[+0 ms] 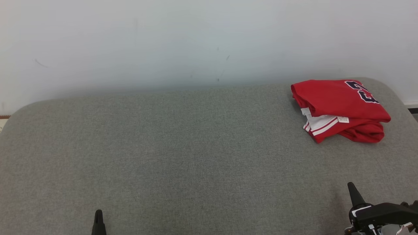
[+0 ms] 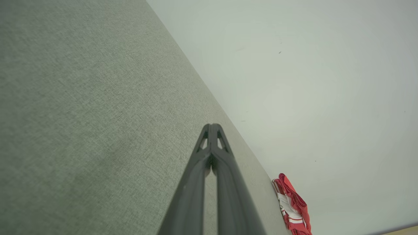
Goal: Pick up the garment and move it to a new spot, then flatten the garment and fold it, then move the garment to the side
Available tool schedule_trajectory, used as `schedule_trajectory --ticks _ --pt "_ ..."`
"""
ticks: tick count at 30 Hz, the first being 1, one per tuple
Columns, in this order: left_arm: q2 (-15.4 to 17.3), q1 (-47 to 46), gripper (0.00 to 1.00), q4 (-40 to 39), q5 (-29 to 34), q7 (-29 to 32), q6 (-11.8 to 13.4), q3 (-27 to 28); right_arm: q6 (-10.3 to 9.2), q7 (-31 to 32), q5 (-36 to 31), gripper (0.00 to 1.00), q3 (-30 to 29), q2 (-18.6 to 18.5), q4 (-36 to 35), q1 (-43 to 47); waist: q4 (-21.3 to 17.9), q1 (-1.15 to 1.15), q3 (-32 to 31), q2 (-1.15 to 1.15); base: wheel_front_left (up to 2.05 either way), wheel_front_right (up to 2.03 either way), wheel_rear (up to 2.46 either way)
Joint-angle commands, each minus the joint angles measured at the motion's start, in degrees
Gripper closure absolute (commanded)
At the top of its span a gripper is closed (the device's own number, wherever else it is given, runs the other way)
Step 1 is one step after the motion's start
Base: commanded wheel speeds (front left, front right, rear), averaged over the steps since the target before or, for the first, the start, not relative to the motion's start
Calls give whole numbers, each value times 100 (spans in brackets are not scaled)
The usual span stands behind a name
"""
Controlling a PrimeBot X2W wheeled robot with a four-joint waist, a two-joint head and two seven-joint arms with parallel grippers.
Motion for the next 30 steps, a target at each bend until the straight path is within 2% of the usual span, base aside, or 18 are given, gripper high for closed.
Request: schedule_trajectory --ticks 1,30 --pt "30 -122 100 -21 -168 -24 -23 -26 2 53 147 100 -67 -41 -28 -132 1 0 2 0 0 0 0" --pt "31 -372 100 195 -1821 -34 -148 -390 2 855 1621 100 -792 -38 182 -396 18 -1 75 0 0 0 0"
